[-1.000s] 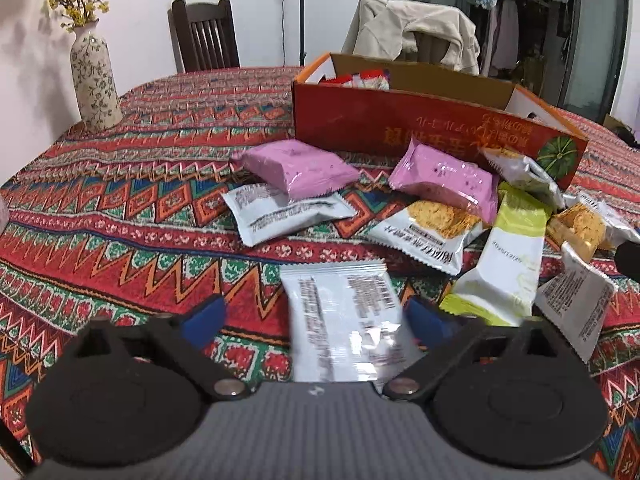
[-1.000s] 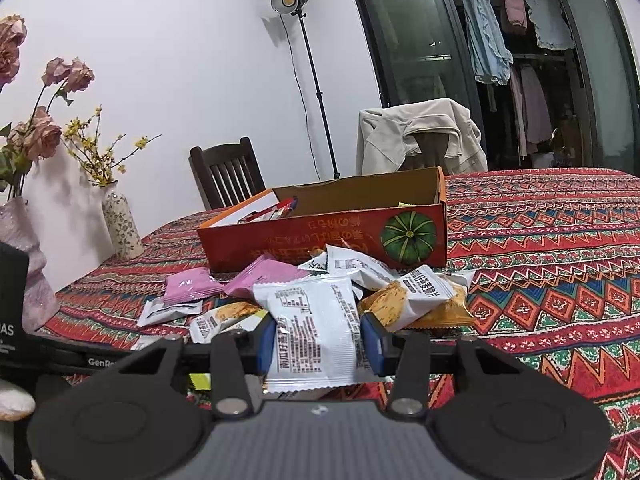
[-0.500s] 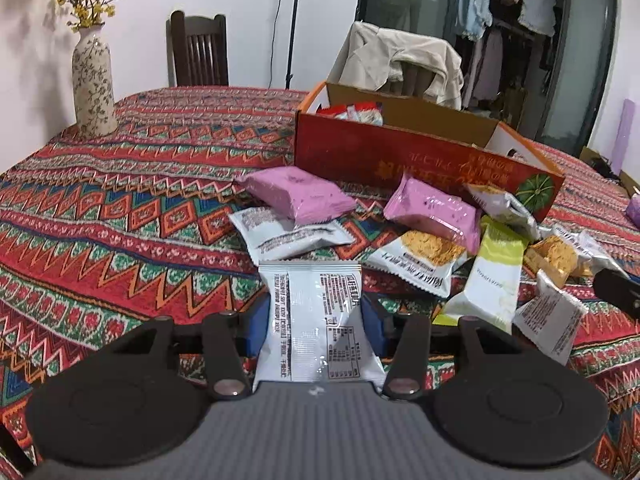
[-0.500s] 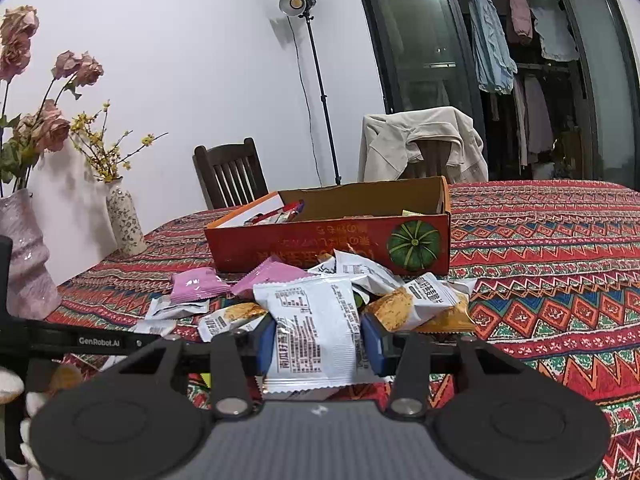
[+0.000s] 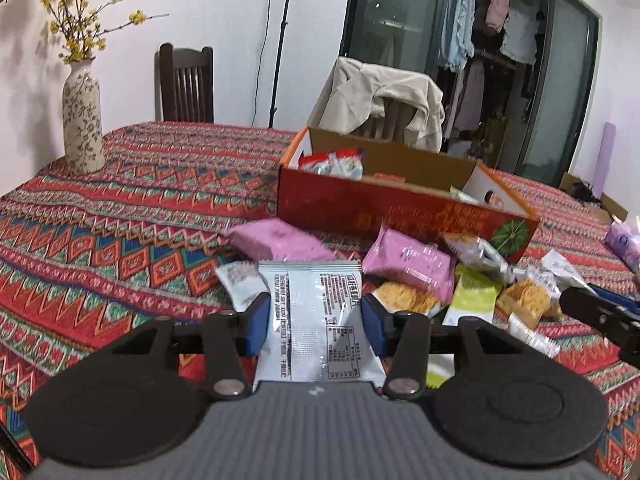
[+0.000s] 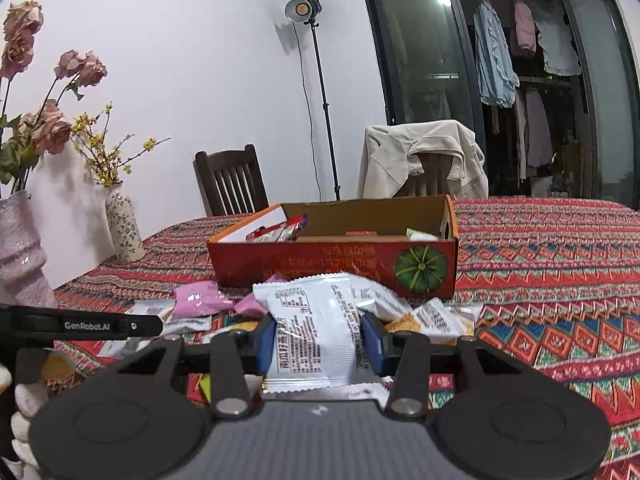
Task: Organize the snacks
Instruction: 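Lift both held white packets and carry them over the cardboard box, then open both grippers to drop the white packets into the box, then move both open grippers back toward the snack pile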
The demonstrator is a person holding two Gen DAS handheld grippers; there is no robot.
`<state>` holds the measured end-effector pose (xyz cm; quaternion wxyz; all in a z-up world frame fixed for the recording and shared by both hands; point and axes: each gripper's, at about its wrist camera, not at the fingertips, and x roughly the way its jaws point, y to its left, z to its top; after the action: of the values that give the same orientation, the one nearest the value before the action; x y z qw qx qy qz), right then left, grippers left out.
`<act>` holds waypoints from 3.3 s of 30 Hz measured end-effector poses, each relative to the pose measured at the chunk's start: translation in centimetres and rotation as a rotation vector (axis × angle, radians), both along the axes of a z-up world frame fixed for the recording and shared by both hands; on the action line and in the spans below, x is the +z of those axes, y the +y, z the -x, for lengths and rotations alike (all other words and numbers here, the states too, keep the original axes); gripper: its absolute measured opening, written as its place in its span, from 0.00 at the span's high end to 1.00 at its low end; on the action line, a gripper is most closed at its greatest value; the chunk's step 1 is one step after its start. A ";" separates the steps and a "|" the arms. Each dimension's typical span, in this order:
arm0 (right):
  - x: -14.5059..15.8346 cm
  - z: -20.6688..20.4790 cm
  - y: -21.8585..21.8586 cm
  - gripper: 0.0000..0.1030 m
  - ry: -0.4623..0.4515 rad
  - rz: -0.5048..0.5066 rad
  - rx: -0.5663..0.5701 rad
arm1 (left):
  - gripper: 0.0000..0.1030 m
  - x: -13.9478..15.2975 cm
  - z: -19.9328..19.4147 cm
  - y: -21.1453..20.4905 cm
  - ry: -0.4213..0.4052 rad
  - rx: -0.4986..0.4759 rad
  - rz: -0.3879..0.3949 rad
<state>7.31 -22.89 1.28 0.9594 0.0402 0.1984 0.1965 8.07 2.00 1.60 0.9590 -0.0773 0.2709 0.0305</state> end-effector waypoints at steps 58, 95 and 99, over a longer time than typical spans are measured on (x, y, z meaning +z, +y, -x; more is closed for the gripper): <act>0.2 -21.8 2.6 0.00 -0.015 0.064 -0.219 | 0.00 1.8 -20.6 -1.9 -0.196 0.148 -0.069; 2.5 -5.9 2.6 0.00 -0.030 0.129 -0.091 | 0.00 3.7 -4.5 1.5 -0.165 0.071 -0.010; 1.3 -4.5 2.4 0.00 0.000 0.123 -0.087 | 0.00 1.8 -2.8 2.3 -0.134 0.066 -0.019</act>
<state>11.76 -20.47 2.54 0.9677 -0.0103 0.2081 0.1421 10.84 4.30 3.36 0.9741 -0.0788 0.2033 0.0595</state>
